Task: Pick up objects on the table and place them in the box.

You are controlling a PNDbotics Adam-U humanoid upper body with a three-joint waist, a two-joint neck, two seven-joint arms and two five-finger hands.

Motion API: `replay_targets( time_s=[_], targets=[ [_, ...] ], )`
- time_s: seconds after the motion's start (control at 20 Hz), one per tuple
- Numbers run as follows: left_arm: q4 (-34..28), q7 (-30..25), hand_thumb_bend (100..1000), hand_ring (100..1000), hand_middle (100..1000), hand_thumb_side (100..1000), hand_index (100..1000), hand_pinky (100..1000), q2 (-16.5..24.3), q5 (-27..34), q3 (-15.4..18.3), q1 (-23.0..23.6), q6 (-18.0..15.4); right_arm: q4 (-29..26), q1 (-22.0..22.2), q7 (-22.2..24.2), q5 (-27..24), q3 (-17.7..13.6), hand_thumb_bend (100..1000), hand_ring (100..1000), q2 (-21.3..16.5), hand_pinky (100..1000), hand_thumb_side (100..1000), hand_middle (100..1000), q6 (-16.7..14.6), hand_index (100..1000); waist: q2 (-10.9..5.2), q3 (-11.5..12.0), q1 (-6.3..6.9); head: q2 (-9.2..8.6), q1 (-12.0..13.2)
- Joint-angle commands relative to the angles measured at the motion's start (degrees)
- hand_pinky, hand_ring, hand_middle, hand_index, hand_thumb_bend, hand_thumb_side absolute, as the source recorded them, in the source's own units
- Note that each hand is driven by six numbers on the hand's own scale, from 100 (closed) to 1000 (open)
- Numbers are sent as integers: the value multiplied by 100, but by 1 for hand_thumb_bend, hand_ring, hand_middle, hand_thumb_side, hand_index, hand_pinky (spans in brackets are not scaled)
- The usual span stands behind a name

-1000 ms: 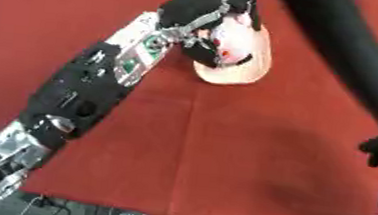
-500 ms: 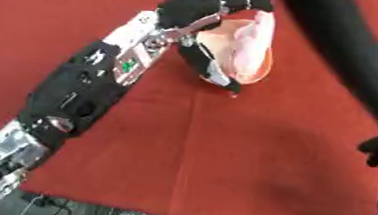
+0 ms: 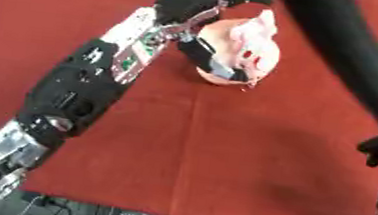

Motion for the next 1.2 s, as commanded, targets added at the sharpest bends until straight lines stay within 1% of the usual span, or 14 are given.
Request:
replay_targets(
  time_s=[0.05, 0.15, 0.2, 0.35, 0.45, 0.55, 0.65, 0.85, 0.9, 0.95, 1.0, 1.2],
  targets=[
    [-711, 403, 100, 668, 686, 700, 800, 391, 323, 716, 205, 137, -11, -79, -13, -4, 23, -12, 132, 489, -49, 268, 696, 773, -3, 845, -76, 18, -51, -105, -86],
    [-1219, 682, 100, 661, 679, 769, 782, 385, 508, 1250, 365, 410, 4, -79, -18, -12, 34, -27, 131, 489, -32, 267, 695, 773, 7, 845, -59, 37, -56, -131, -136],
    [-1481, 801, 100, 662, 680, 788, 777, 389, 601, 1528, 456, 578, 46, -79, -17, -17, 43, -35, 131, 489, -21, 267, 695, 773, 15, 846, -51, 54, -62, -143, -158],
    [-2124, 979, 100, 676, 697, 808, 774, 408, 795, 2224, 683, 1049, 231, -79, -9, -23, 74, -50, 131, 488, 14, 265, 694, 774, 40, 847, -33, 100, -81, -178, -189],
    [-2455, 1046, 100, 691, 713, 824, 775, 420, 829, 2612, 872, 1433, 393, -79, 1, -29, 98, -60, 128, 488, 38, 265, 693, 774, 59, 847, -25, 142, -103, -197, -190],
    [-2726, 1098, 100, 698, 719, 836, 773, 419, 765, 2931, 1068, 1806, 556, -79, 8, -40, 117, -69, 127, 488, 61, 265, 693, 774, 68, 847, -19, 176, -127, -217, -193],
    [-2958, 1174, 100, 701, 721, 857, 771, 416, 602, 3259, 1240, 2157, 684, -79, 12, -50, 137, -74, 126, 488, 82, 265, 693, 773, 73, 847, -8, 207, -152, -238, -195],
    [-3352, 1303, 100, 703, 722, 904, 773, 413, 233, 3765, 1497, 2724, 800, -79, 22, -70, 181, -87, 124, 488, 139, 264, 690, 774, 86, 848, 20, 289, -218, -267, -178],
    [-3428, 1319, 100, 706, 725, 907, 776, 415, 182, 3839, 1531, 2820, 818, -79, 25, -72, 191, -84, 124, 488, 150, 264, 690, 774, 87, 849, 22, 308, -233, -265, -165],
    [-3486, 1318, 100, 703, 722, 905, 774, 415, 161, 3877, 1557, 2889, 841, -79, 30, -72, 200, -81, 149, 488, 158, 264, 687, 773, 87, 849, 22, 324, -241, -260, -149],
    [-3547, 1316, 100, 707, 726, 902, 776, 419, 145, 3888, 1579, 2943, 854, -79, 34, -75, 206, -79, 123, 489, 162, 265, 690, 775, 86, 849, 17, 341, -248, -260, -119],
    [-3760, 1344, 100, 702, 722, 903, 773, 420, 26, 3936, 1650, 3132, 875, -79, 43, -116, 198, -89, 119, 490, 154, 267, 691, 775, 75, 849, -20, 386, -263, -283, -26]
  ],
)
